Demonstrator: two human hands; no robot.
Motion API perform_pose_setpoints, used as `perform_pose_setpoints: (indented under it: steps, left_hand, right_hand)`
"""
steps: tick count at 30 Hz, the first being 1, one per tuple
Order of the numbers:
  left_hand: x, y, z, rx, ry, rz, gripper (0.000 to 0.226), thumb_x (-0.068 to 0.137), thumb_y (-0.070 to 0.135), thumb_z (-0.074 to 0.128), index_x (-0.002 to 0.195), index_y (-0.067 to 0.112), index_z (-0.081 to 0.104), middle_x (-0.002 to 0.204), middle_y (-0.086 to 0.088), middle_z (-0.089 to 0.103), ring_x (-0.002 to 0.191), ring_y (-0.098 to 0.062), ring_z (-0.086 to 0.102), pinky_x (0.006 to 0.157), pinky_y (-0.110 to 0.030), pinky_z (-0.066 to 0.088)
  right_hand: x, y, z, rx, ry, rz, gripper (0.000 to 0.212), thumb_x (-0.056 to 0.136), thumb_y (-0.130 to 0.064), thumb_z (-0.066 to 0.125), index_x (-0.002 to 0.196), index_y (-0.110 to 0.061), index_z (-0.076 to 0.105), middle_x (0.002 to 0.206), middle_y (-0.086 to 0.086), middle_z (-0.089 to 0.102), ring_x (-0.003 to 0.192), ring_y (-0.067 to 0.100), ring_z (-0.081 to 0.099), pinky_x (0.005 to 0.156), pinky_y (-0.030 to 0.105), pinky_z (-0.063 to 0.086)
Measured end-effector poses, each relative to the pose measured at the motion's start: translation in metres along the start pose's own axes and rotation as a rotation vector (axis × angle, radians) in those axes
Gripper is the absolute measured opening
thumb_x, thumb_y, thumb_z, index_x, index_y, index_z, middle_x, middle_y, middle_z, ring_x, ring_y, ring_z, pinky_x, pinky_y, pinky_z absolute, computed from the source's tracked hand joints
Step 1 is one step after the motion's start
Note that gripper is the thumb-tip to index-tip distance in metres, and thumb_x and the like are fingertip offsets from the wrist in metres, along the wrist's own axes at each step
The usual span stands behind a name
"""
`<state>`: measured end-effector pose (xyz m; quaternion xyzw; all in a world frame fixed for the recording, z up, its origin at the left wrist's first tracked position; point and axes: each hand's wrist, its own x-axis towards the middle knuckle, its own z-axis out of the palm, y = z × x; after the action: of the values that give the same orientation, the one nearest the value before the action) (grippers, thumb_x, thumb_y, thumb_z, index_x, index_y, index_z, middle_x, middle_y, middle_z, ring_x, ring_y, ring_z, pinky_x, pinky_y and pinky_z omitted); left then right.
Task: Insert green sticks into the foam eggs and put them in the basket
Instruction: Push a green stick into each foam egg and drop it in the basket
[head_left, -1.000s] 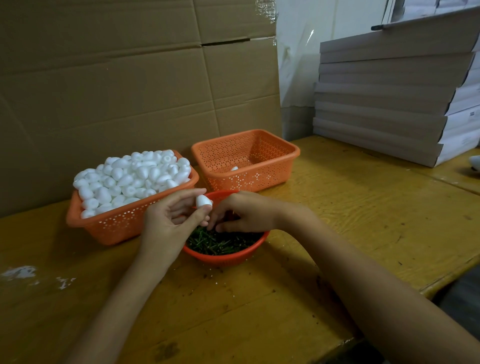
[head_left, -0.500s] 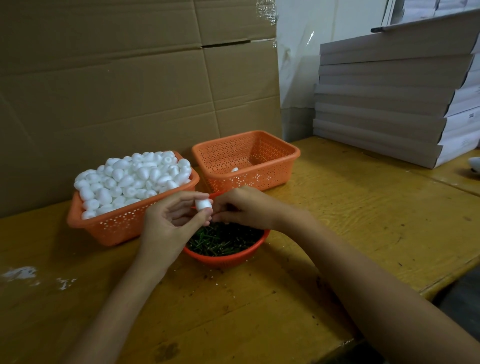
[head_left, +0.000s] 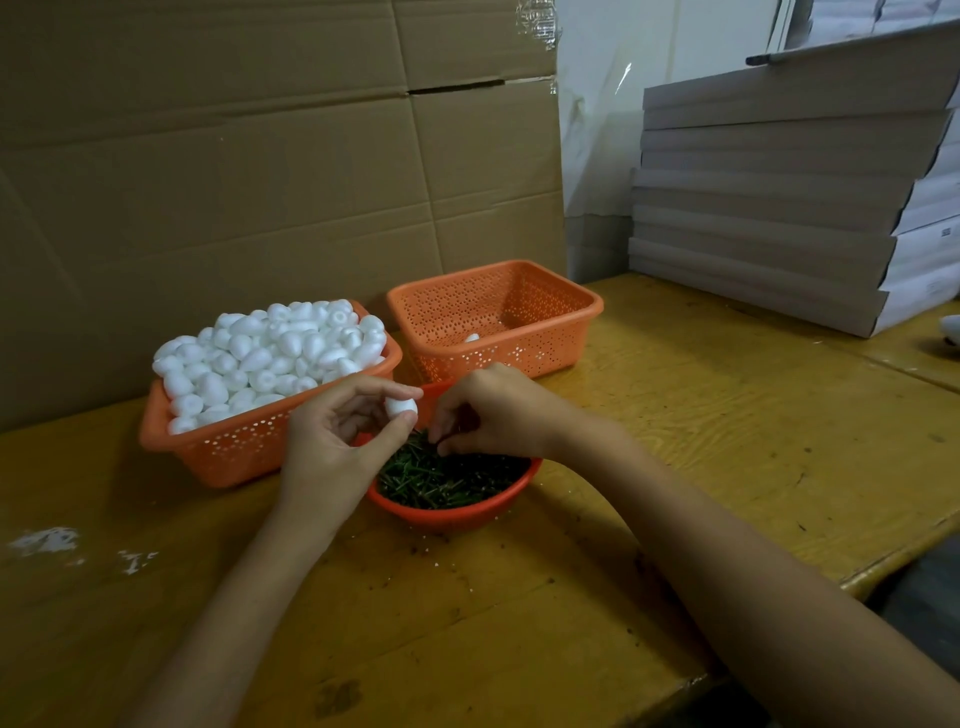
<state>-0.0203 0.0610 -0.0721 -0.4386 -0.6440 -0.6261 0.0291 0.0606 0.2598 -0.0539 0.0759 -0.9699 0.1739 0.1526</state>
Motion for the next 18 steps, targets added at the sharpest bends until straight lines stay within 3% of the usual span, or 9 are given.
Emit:
perform_pose_setpoints:
  steps: [8,18]
  left_hand:
    - [-0.0008,0.0029,0.0018,-0.017,0.009,-0.019,0.020,0.089,-0.006,0.079,0.097,0.011,0.071,0.105,-0.001,0.082,0.101,-0.019,0.078,0.084,-0.023,0.060]
    - [-0.0006,0.0026,0.0005,-0.024,0.023,-0.027,0.019,0.090,-0.003,0.079,0.097,0.014,0.072,0.105,-0.001,0.082,0.101,-0.017,0.078,0.084,-0.021,0.060]
  right_hand:
    - [-0.0021,-0.0040,-0.0014,-0.108,-0.062,0.020,0.015,0.090,-0.018,0.075,0.103,-0.022,0.070,0.108,-0.004,0.071,0.103,0.017,0.066,0.091,0.042,0.054]
    - [-0.0012,-0.0059,-0.0025,-0.159,0.055,0.003,0.022,0.093,-0.024,0.072,0.115,-0.024,0.075,0.110,-0.007,0.076,0.099,0.012,0.070,0.085,0.038,0.058]
